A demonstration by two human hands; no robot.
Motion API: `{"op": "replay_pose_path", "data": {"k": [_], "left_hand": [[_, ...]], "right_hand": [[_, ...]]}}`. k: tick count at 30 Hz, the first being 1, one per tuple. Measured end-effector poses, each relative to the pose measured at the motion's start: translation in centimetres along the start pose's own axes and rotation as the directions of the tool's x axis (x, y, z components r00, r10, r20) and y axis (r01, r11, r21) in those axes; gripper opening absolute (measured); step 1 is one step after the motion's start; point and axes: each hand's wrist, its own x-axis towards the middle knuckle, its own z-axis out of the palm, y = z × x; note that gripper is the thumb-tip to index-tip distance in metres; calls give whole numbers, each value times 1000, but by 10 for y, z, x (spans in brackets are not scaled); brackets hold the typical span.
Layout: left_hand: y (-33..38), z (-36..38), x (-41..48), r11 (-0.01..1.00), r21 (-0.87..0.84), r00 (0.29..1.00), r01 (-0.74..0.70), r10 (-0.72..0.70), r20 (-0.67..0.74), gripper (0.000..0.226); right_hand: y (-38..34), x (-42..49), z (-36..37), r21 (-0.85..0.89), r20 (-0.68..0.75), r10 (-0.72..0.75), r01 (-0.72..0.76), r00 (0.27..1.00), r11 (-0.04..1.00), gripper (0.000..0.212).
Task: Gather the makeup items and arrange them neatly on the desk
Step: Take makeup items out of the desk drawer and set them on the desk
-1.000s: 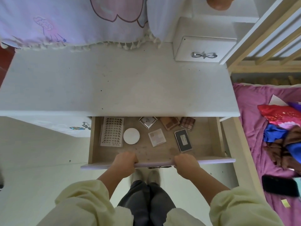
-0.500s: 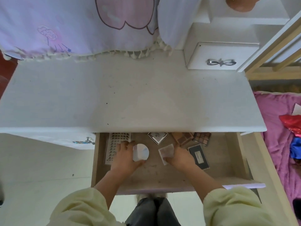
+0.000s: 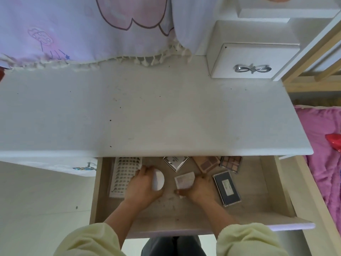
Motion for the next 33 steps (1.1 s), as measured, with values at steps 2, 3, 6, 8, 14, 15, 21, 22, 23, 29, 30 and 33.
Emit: {"op": "replay_pose_path", "data": {"k": [2, 3, 6, 8, 14, 15, 21, 22, 23, 29, 30, 33], "left_hand": [[8, -7, -6, 988, -127, 996, 85, -84, 14, 69], [11, -12, -10, 974, -197, 993, 114, -114, 12, 68], [16, -32, -21, 921, -361, 986, 147, -165, -21, 67], [17, -51, -32, 900, -416, 985, 129, -165, -53, 67], [5, -126, -61, 952, -305, 955, 36, -122, -269, 71], [1, -140, -62, 950, -307, 945, 56, -149, -291, 72], [-57, -213, -30, 941, -294, 894, 165, -269, -357, 78], [-75, -224, -18, 943, -280, 889, 180, -278, -364, 77], [-89, -235, -8, 944, -265, 885, 196, -287, -366, 78], [-182, -283, 60, 937, -234, 871, 259, -331, -363, 86], [-195, -290, 71, 937, -238, 868, 254, -329, -371, 87], [-232, -311, 105, 948, -229, 867, 223, -300, -397, 88]], "right_hand": [[-3, -4, -3, 2, 5, -58, 58, 998, 998, 60], [-4, -7, -7, 24, 9, -92, 92, 996, 995, 46], [-12, -19, -27, 51, -34, -231, 233, 972, 971, 24], [-22, -31, -51, 77, 2, -318, 317, 948, 945, 7], [-85, -66, -126, 22, 116, -547, 549, 829, 836, 30], [-100, -68, -136, 54, 74, -550, 547, 832, 835, 39], [-203, -71, -157, 431, 52, -530, 459, 847, 777, 52], [-225, -66, -153, 424, 53, -531, 463, 846, 779, 47], [-242, -62, -149, 424, 44, -525, 460, 850, 780, 41], [-352, -24, -112, 553, 13, -458, 375, 889, 744, 30], [-368, -17, -107, 572, -5, -437, 361, 899, 737, 33], [-414, 6, -91, 633, -34, -344, 287, 938, 719, 38]]}}
